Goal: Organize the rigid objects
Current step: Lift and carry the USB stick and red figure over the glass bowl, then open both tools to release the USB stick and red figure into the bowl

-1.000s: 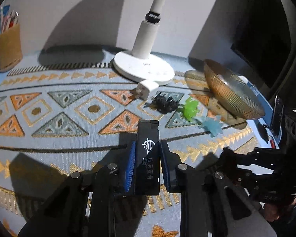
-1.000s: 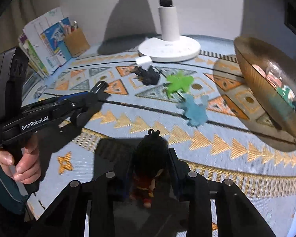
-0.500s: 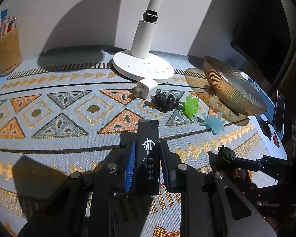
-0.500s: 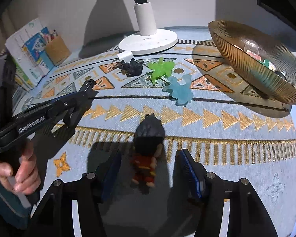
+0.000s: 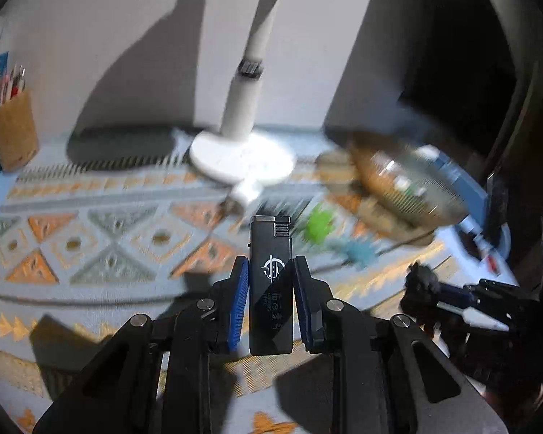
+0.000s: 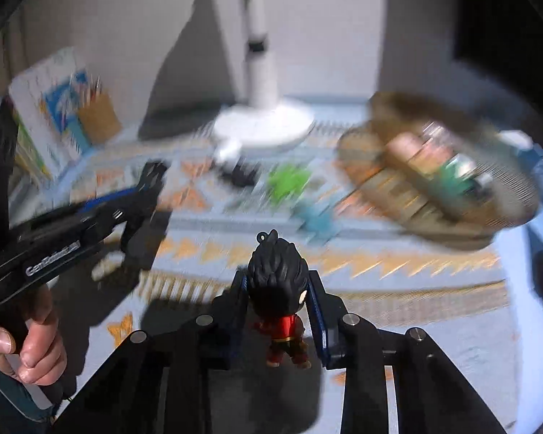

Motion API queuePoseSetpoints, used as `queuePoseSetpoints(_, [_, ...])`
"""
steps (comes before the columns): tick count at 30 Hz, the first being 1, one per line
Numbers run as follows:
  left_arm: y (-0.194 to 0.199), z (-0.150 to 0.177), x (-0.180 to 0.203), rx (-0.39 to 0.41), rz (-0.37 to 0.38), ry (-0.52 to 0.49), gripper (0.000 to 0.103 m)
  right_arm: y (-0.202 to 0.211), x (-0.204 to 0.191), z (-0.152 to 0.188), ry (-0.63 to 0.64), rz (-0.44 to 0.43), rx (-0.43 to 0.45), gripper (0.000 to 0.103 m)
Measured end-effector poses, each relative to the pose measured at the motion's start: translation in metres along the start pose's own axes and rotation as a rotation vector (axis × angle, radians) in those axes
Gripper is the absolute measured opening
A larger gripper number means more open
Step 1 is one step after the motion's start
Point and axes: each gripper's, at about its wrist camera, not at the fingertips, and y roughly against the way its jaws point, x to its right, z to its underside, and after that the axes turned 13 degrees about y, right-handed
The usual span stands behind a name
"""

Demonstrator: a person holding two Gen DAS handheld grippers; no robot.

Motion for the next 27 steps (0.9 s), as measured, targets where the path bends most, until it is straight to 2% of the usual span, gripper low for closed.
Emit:
queuePoseSetpoints(3, [0.022, -0.025, 0.03, 0.064, 0.043, -0.036, 0.021, 0.042, 0.04, -0.011, -0.069, 0.057, 0.107, 0.031])
queuePoseSetpoints(9, [0.04, -0.071, 0.11, 0.134, 0.175, -0.13, 0.021, 0.124, 0.127, -0.033, -0.207, 0.24, 0.316, 0.031])
queuePoseSetpoints(12, [0.03, -0.085, 0.148, 0.12, 0.237, -0.161, 0.021, 0.144, 0.157, -0.043, -0.26, 0.317, 0.359, 0.031])
queuePoseSetpoints(14, [0.019, -0.09, 0.167, 0.103, 0.27, -0.176, 0.021, 0.151, 0.176, -0.048, -0.293, 0.339, 0.379, 0.031])
queuePoseSetpoints(16, [0.002, -0.093, 0.184, 0.073, 0.291, -0.184, 0.021, 0.147, 0.19, -0.052, -0.32, 0.344, 0.373, 0.031])
queuePoseSetpoints(19, [-0.042, -0.092, 0.203, -0.02, 0.308, -0.181, 0.021, 0.122, 0.211, -0.053, -0.364, 0.329, 0.317, 0.031])
queuePoseSetpoints(24, [-0.114, -0.069, 0.213, -0.166, 0.261, -0.177, 0.021, 0.069, 0.236, -0.037, -0.436, 0.274, 0.189, 0.031])
queuePoseSetpoints(27, [-0.142, -0.056, 0.214, -0.224, 0.235, -0.175, 0.021, 0.039, 0.246, -0.025, -0.471, 0.245, 0.121, 0.031])
